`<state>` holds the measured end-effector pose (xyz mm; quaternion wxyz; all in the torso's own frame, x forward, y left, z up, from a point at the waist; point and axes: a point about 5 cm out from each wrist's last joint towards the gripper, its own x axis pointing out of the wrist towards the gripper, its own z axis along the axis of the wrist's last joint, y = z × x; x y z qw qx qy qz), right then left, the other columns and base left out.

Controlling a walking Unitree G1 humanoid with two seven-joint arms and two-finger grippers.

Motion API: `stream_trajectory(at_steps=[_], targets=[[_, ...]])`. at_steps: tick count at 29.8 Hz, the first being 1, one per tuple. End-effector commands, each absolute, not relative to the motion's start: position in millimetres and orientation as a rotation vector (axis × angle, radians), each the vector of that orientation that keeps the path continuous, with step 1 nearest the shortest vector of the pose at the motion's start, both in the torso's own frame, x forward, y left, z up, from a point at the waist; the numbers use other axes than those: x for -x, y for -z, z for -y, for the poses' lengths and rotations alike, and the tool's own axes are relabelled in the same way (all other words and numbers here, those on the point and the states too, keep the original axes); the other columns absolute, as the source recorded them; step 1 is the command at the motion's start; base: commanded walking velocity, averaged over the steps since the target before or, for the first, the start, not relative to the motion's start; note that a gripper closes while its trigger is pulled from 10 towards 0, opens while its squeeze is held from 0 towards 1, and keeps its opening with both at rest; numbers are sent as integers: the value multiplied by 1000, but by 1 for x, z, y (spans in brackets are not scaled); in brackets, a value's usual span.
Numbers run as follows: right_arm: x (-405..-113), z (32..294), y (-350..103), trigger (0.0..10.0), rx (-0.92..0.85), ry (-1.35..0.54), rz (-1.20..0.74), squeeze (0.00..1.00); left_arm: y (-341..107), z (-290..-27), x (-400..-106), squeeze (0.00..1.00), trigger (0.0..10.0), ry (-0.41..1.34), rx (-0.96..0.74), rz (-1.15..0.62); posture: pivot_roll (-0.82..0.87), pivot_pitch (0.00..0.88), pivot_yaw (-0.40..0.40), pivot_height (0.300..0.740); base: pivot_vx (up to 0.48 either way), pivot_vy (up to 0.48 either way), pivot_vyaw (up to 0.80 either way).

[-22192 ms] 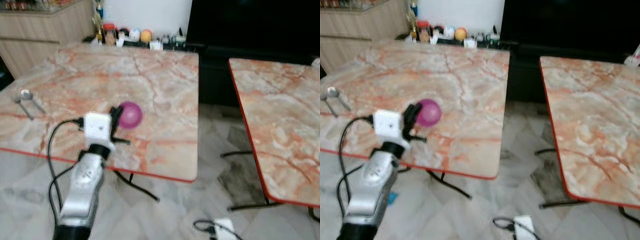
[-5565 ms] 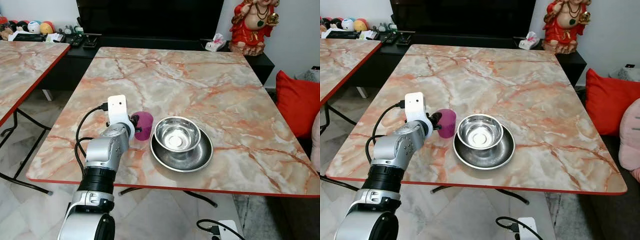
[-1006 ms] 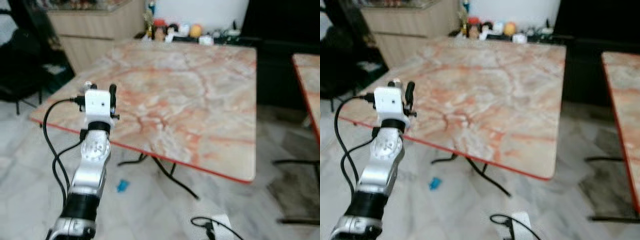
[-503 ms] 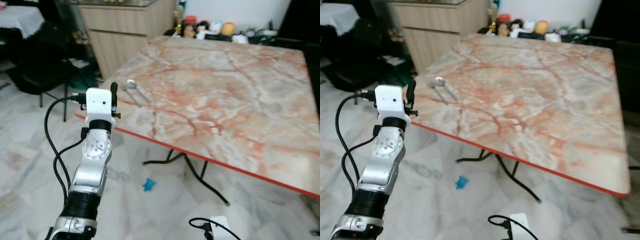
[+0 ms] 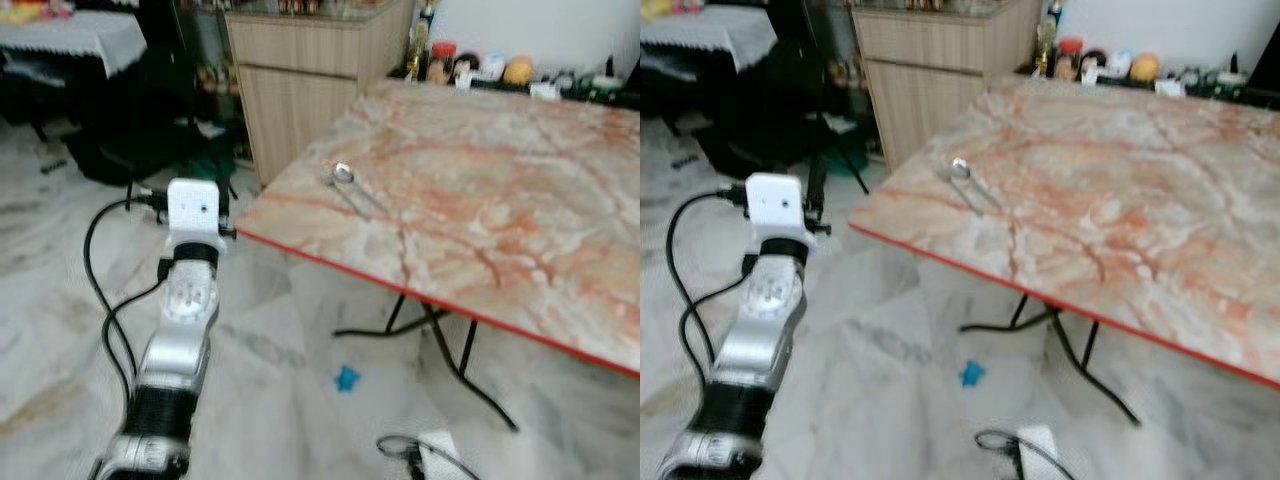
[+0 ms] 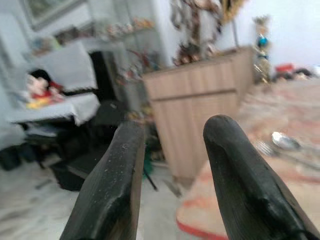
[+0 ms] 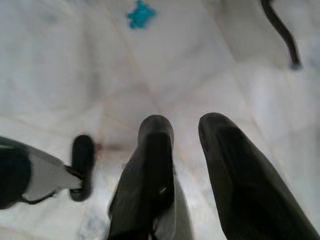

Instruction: Setting the table

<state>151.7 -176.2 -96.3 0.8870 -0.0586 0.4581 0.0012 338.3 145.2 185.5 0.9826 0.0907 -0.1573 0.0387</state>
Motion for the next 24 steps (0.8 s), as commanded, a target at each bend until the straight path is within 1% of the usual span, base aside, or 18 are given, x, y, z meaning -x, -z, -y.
stream_trajectory(at_steps=[1, 2, 3, 4, 5, 6, 7, 8, 9, 10, 11, 12, 13, 14, 20, 22, 24], targets=[[-155, 172, 96, 10000, 105, 0, -946, 0, -170, -161, -340, 0, 10000, -104, -198, 232, 61, 0, 23, 740, 0, 0, 0], [-155, 172, 96, 10000, 105, 0, -946, 0, -163, -164, -340, 0, 10000, -96, -207, 208, 63, 0, 23, 740, 0, 0, 0], [-154, 172, 96, 10000, 106, -1, -948, 0, -144, -171, -339, 0, 10000, -64, -273, 141, 61, 0, 20, 740, 0, 0, 0], [-154, 172, 96, 10000, 107, -2, -948, 0, -138, -174, -338, 0, 10000, -57, -296, 122, 61, 0, 20, 740, 0, 0, 0], [-154, 172, 96, 10000, 106, -1, -948, 0, -129, -178, -337, 0, 10000, -53, -306, 83, 61, 0, 20, 740, 0, 0, 0], [-154, 172, 96, 10000, 106, -1, -948, 0, -129, -178, -337, 0, 10000, -53, -306, 83, 61, 0, 20, 740, 0, 0, 0], [-154, 172, 96, 10000, 106, -1, -948, 0, -119, -183, -336, 0, 10000, -50, -306, 36, 61, 0, 23, 740, 0, 0, 0], [-154, 172, 96, 10000, 105, 1, -948, 0, -91, -190, -329, 0, 10000, -27, -291, -82, 73, 0, 19, 740, 0, 0, 0], [-154, 172, 96, 10000, 105, 1, -948, 0, -91, -190, -329, 0, 10000, -27, -291, -82, 73, 0, 19, 740, 0, 0, 0], [-154, 172, 96, 10000, 106, 1, -948, 0, -73, -190, -324, 0, 10000, 17, -285, -164, 74, 0, 18, 740, 0, 0, 0], [-154, 172, 96, 10000, 106, 0, -948, 0, -56, -190, -317, 0, 10000, 58, -316, -228, 68, 0, 18, 740, 0, 0, 0], [-155, 172, 96, 10000, 107, -1, -947, 0, -34, -192, -306, 0, 10000, 96, -332, -320, 59, 0, 17, 740, 0, 0, 0], [-155, 172, 96, 10000, 107, -1, -947, 0, -34, -192, -306, 0, 10000, 96, -332, -320, 59, 0, 17, 740, 0, 0, 0], [-155, 172, 96, 10000, 107, -1, -947, 0, -18, -193, -297, 0, 10000, 94, -286, -399, 65, 0, 17, 740, 0, 0, 0], [-156, 172, 95, 10000, 107, 4, -945, 0, 3, -178, -291, 0, 10000, 130, -182, -528, 62, 0, 16, 740, 0, 0, 0], [-156, 171, 95, 10000, 103, 7, -943, 0, 8, -174, -289, 0, 10000, 148, -169, -563, 59, 0, 20, 740, 0, 0, 0], [-157, 170, 95, 10000, 100, 12, -938, 0, 20, -168, -279, 0, 10000, 183, -199, -639, 56, 0, 26, 740, 0, 0, 0]])
